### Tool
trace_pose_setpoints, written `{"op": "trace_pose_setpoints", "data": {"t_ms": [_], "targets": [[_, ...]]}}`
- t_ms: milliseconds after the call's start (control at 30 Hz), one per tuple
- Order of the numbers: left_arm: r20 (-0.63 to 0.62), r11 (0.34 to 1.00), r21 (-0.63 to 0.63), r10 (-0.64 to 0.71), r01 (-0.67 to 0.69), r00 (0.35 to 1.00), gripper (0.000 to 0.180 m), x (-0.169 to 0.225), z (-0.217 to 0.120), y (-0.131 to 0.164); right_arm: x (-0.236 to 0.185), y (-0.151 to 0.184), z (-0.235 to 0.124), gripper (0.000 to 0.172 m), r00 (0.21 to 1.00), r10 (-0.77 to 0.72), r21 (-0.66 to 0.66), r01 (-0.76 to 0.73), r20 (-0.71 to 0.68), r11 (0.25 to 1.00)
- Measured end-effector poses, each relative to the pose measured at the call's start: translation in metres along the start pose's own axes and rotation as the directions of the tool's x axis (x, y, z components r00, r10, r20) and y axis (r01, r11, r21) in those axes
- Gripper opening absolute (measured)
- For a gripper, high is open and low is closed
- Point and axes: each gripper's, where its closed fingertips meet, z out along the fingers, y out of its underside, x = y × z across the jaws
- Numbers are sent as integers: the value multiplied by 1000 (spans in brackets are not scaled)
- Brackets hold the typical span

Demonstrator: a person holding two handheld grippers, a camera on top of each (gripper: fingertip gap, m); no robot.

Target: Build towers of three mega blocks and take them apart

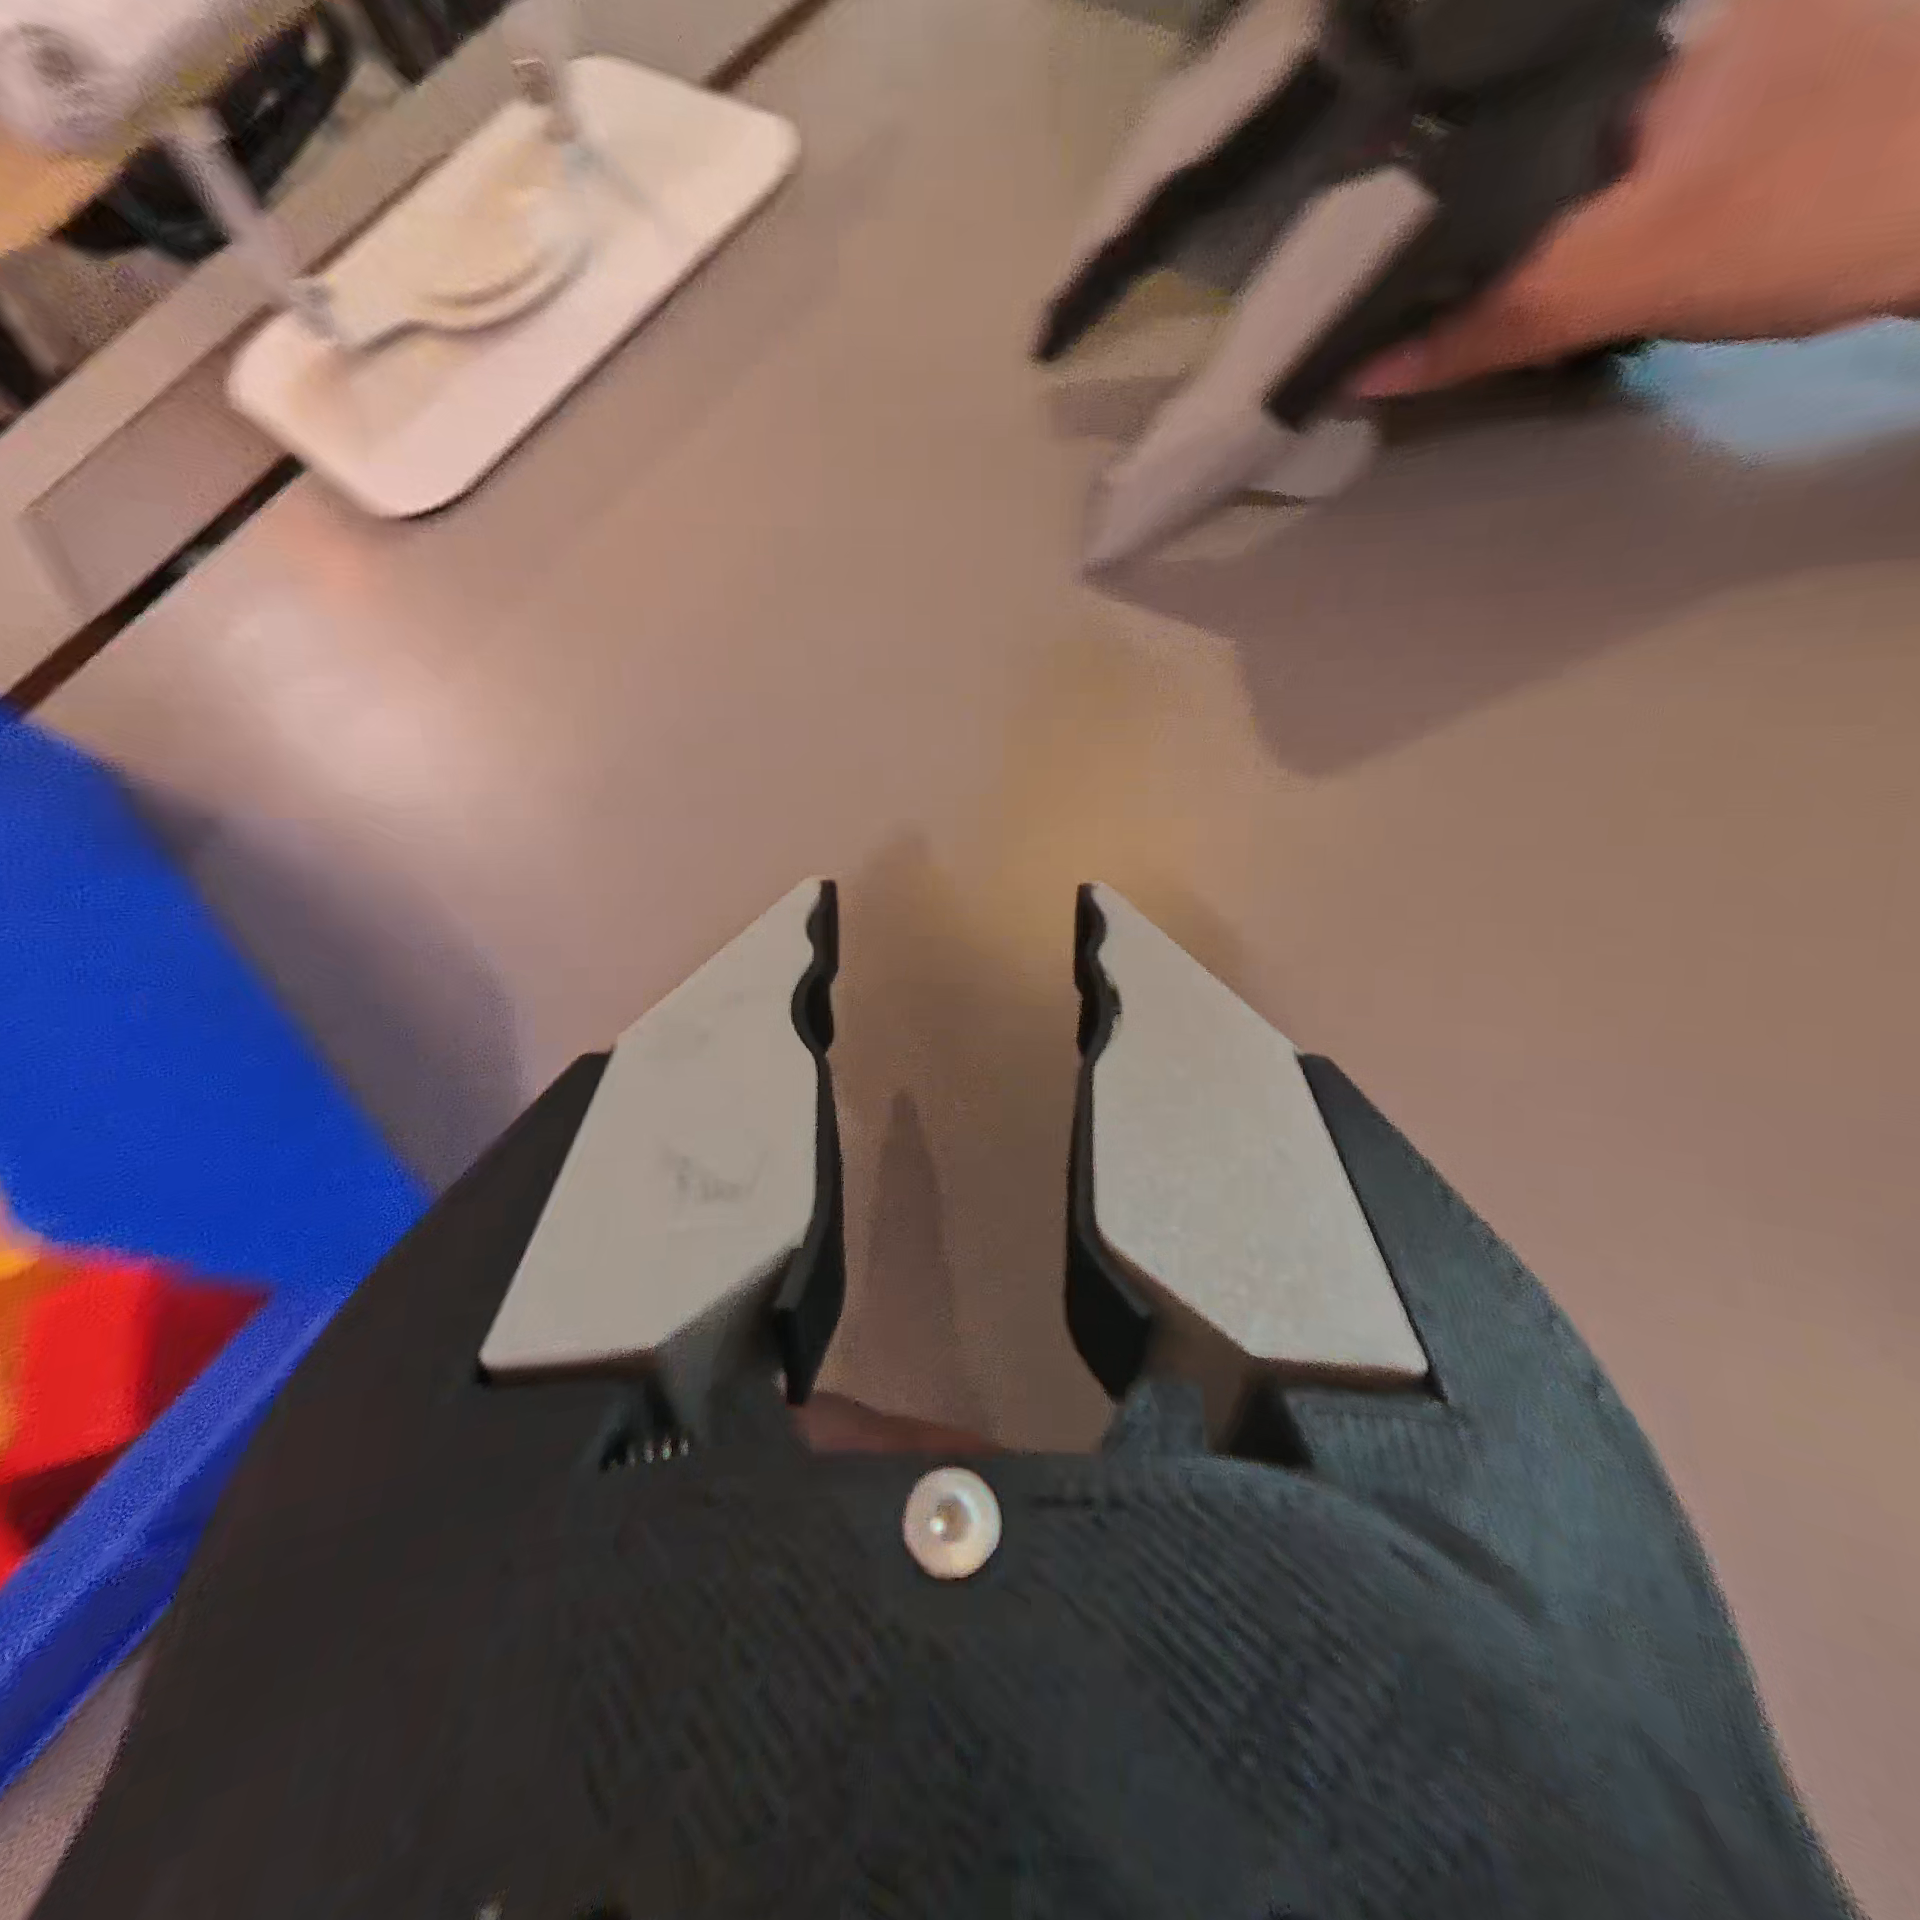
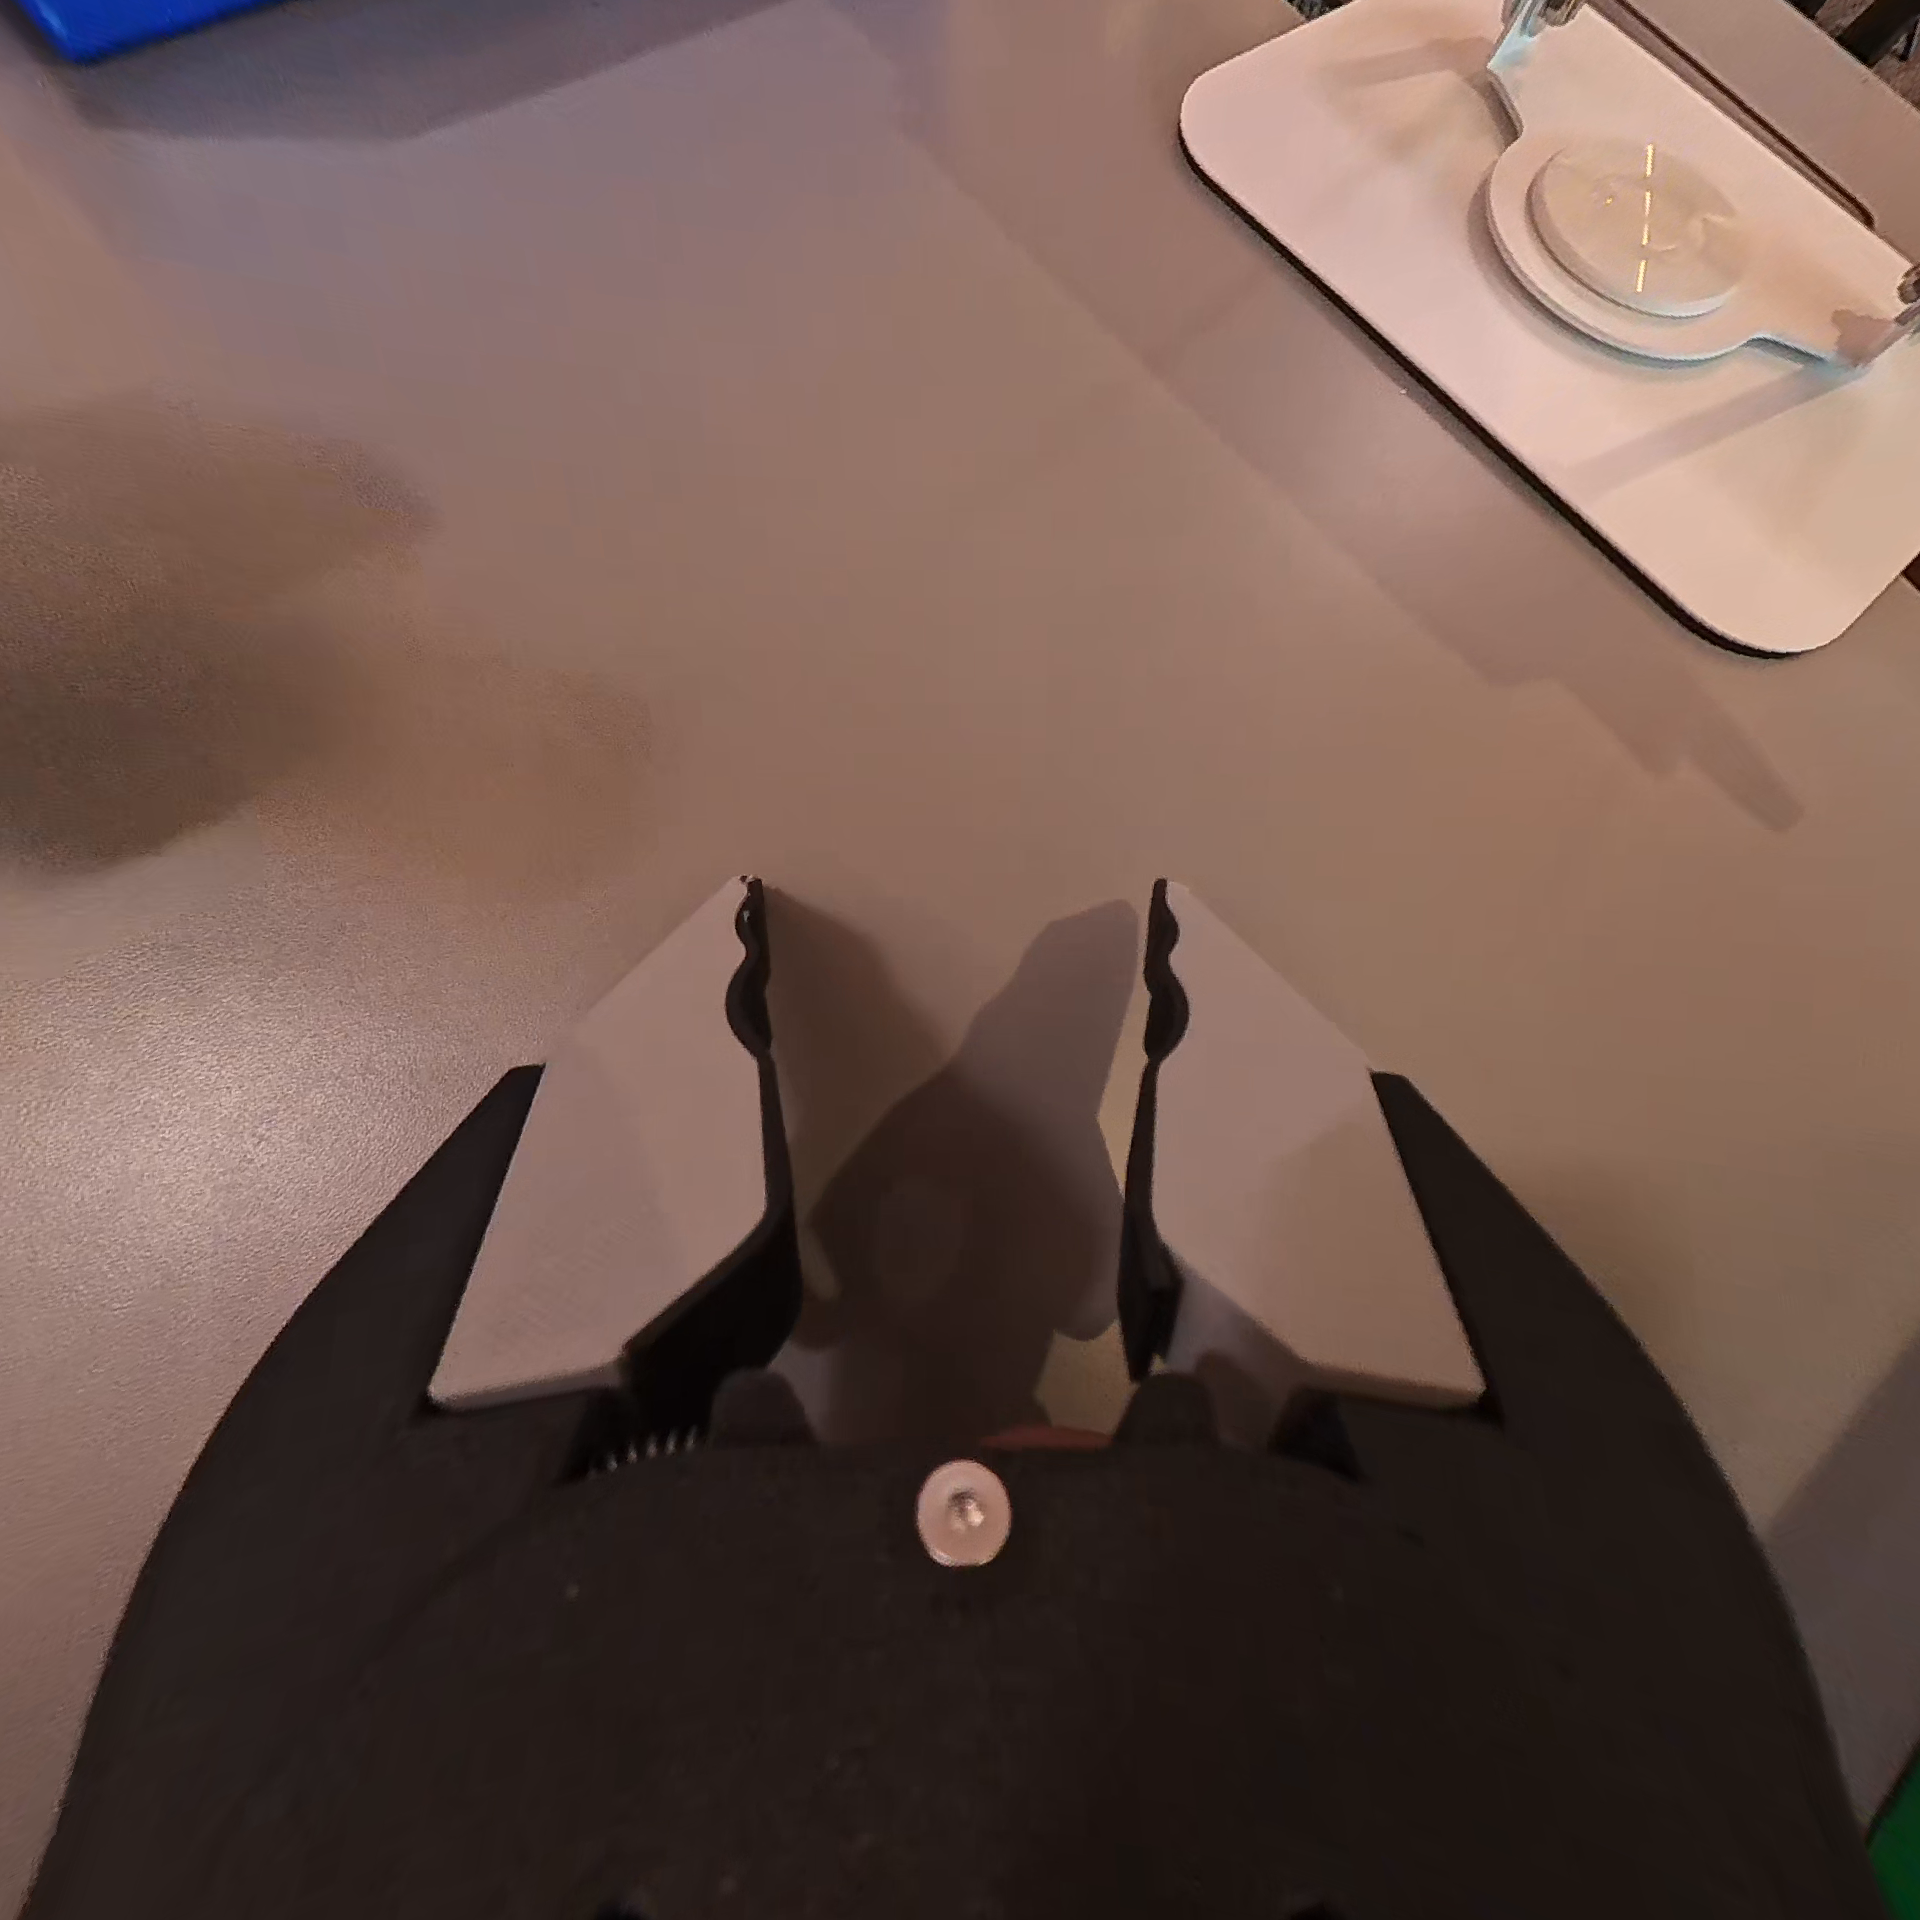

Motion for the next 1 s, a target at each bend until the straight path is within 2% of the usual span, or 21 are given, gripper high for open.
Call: {"op": "trace_pose_setpoints", "data": {"t_ms": [100,167,200,233,267,333,367,433,533,633,767,867,1000], "targets": [[149,999,-33,-17,22,989,44,-72,-23,1,-1,0,0,69,1000,-1,0,1,4,1000],[194,994,-94,-41,60,980,44,-112,-27,10,0,0,0,69,1000,-1,0,1,4,1000],[185,990,-119,-57,79,981,37,-125,-25,14,0,0,0,69,1000,-1,0,1,4,1000],[155,988,-122,-74,93,985,13,-133,-22,14,0,0,0,69,1000,-1,0,1,3,1000],[114,986,-126,-98,112,989,0,-138,-18,14,0,0,0,69,1000,-2,1,2,2,1000],[56,978,-125,-163,169,985,0,-146,-12,8,0,0,0,69,1000,-5,2,5,-2,1000],[64,976,-110,-180,186,982,7,-153,-12,3,0,0,0,69,1000,-6,2,6,-2,1000],[88,976,-48,-206,210,975,45,-167,-18,-15,0,0,0,69,1000,-6,2,6,-1,1000],[104,978,-47,-196,201,975,42,-182,-30,-25,-2,0,1,66,1000,-2,0,2,19,1000],[197,960,-229,-117,162,973,47,-207,-29,8,-3,0,2,64,999,14,-6,-13,41,1000],[145,876,-465,-72,132,987,43,-207,-21,66,-3,1,2,64,999,19,-7,-18,44,1000],[94,830,-530,-147,174,985,44,-200,-19,93,-3,0,2,64,999,9,-4,-9,36,1000],[114,783,-578,-201,229,973,45,-204,-17,123,-3,0,1,64,999,6,-3,-5,36,1000]]}}
